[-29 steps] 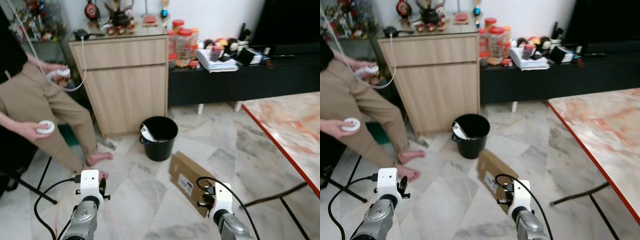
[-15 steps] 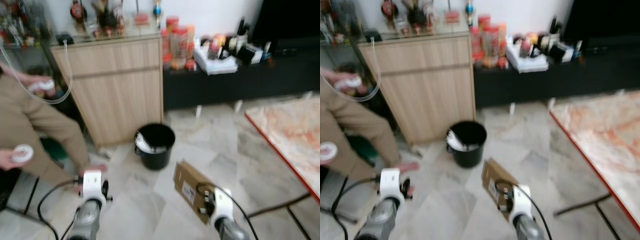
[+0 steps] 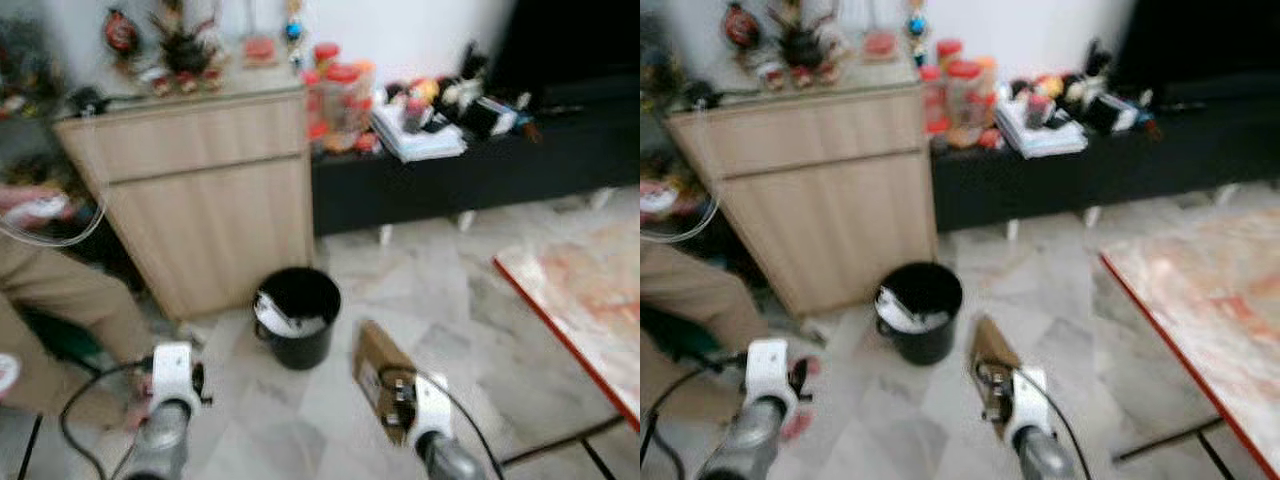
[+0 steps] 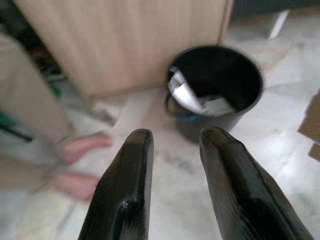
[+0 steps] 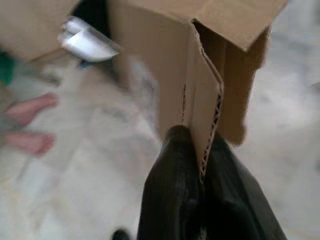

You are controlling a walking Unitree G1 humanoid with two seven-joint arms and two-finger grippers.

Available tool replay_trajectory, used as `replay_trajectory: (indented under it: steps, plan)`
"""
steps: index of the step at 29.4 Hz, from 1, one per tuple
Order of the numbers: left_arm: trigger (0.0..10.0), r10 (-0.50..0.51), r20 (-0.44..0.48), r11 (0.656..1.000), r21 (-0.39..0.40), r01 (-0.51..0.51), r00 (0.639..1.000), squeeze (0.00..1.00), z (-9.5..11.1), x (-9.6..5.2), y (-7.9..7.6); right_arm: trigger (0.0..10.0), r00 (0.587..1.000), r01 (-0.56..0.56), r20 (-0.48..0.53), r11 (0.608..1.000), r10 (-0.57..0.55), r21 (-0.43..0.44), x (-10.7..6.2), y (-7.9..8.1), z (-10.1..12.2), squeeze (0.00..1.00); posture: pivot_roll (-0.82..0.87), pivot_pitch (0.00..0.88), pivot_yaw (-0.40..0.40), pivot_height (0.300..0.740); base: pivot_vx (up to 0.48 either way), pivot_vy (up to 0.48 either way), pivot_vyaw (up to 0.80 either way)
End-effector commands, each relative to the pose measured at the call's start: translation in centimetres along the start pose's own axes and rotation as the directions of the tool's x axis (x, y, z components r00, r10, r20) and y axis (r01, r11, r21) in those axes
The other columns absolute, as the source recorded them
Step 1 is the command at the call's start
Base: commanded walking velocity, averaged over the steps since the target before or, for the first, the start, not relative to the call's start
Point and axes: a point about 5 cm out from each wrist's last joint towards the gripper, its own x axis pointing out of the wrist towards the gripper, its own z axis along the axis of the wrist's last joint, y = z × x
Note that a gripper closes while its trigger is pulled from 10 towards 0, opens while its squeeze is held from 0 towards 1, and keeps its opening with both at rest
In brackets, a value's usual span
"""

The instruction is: Picking trash to rubbish bin

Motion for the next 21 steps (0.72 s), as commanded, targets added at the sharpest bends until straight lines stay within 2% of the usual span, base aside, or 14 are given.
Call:
replay_trajectory:
  steps: [1,7,15,21]
  plan:
    - [10.0,0.034,-0.01,0.999,0.014,-0.034,0.999,0.0,-0.19,-0.14,1.47,10.0,0.999,-0.035,0.019,0.999,0.035,0.001,0.35,1.36,0.6,0.0,0.06,0.0,0.03,0.74,0.45,0.0,0.0]
    - [10.0,0.03,-0.011,0.999,0.015,-0.03,0.999,0.0,-0.21,-0.15,1.42,10.0,0.999,-0.05,0.02,0.998,0.05,-0.024,0.4,1.66,0.66,0.0,0.06,0.0,0.03,0.74,0.451,0.0,0.08]
    - [10.0,0.024,-0.011,1.0,0.016,-0.024,1.0,0.0,-0.25,-0.16,1.28,10.0,0.998,-0.054,0.017,0.998,0.055,-0.03,0.39,1.77,0.56,0.0,0.06,0.0,0.029,0.74,0.453,0.0,0.78]
    - [10.0,0.024,-0.008,1.0,0.016,-0.024,1.0,0.0,-0.1,-0.07,1.23,10.0,0.998,-0.051,0.02,0.999,0.051,-0.013,0.43,1.72,0.7,0.0,0.07,0.0,0.025,0.74,0.453,0.0,0.0]
